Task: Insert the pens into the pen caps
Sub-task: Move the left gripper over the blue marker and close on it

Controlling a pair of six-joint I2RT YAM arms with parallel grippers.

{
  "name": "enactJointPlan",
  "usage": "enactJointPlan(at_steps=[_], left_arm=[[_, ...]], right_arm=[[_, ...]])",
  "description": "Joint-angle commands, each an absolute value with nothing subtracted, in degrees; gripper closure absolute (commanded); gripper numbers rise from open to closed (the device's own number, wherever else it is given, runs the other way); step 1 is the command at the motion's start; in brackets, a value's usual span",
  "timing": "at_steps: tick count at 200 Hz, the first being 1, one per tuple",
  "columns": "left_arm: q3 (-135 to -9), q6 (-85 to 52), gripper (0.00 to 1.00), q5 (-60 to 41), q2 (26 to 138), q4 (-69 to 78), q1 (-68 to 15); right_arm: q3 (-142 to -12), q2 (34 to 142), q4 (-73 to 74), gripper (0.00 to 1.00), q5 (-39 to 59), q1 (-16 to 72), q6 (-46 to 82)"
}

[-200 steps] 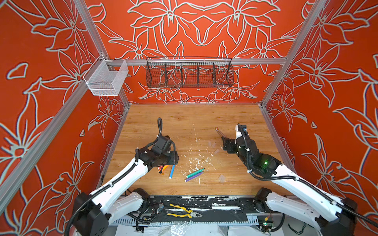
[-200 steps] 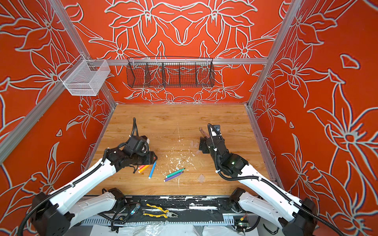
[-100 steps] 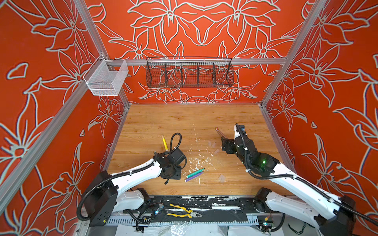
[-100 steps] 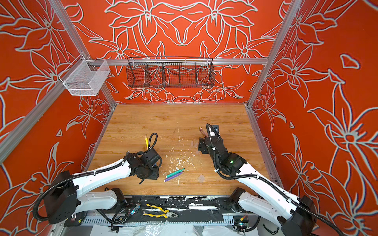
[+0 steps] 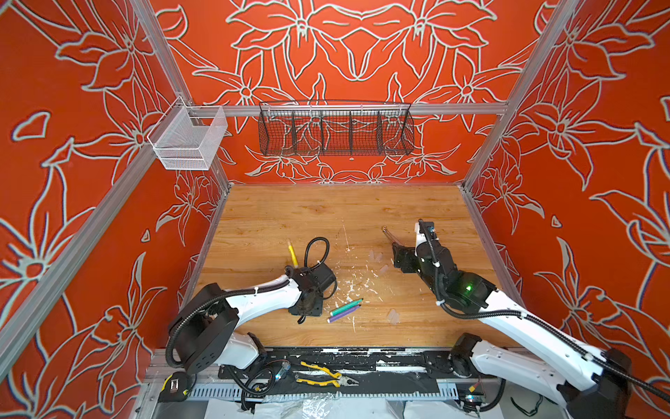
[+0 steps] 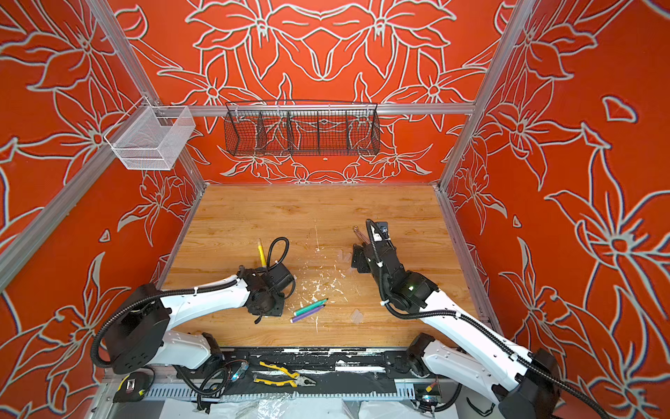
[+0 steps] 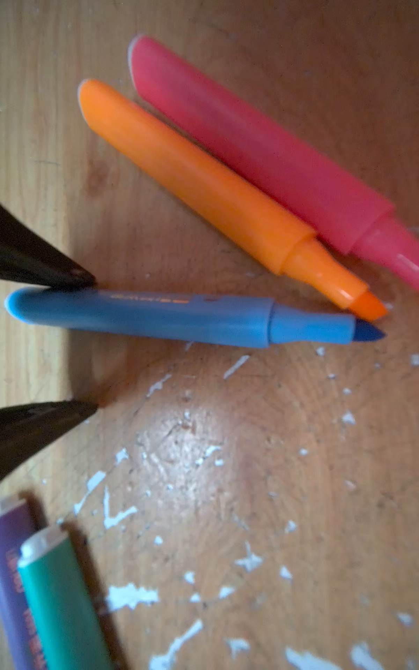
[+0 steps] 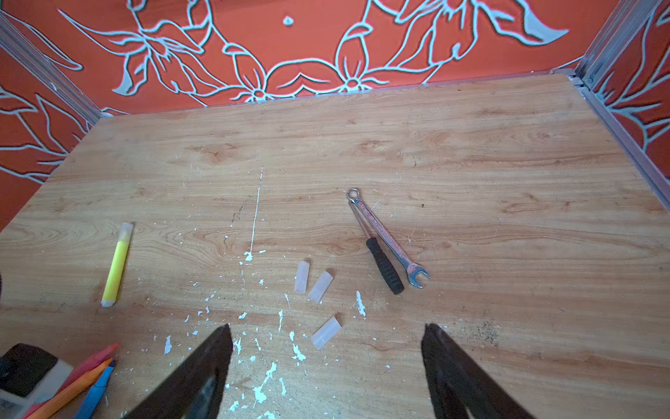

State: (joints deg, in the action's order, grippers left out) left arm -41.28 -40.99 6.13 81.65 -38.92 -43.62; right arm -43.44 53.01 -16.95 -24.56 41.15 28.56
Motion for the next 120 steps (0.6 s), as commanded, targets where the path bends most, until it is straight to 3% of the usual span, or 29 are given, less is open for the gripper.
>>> enactJointPlan(at_steps=[1, 63, 120], left_arm=[[-40.8, -42.4, 0.57, 8.7, 84.9, -39.0, -43.9], [-40.5, -42.5, 0.73, 8.3, 85.6, -38.3, -43.9], [-40.4, -42.5, 0.81, 8.2, 84.9, -38.4, -43.9]], right_arm=[[-44.2, 52.2, -17.5, 0.16, -24.5, 40.8, 29.0], [-44.2, 52.7, -17.3, 0.16, -24.3, 40.7, 29.1], [-44.2, 53.3, -17.2, 0.16, -24.0, 40.7, 29.3]])
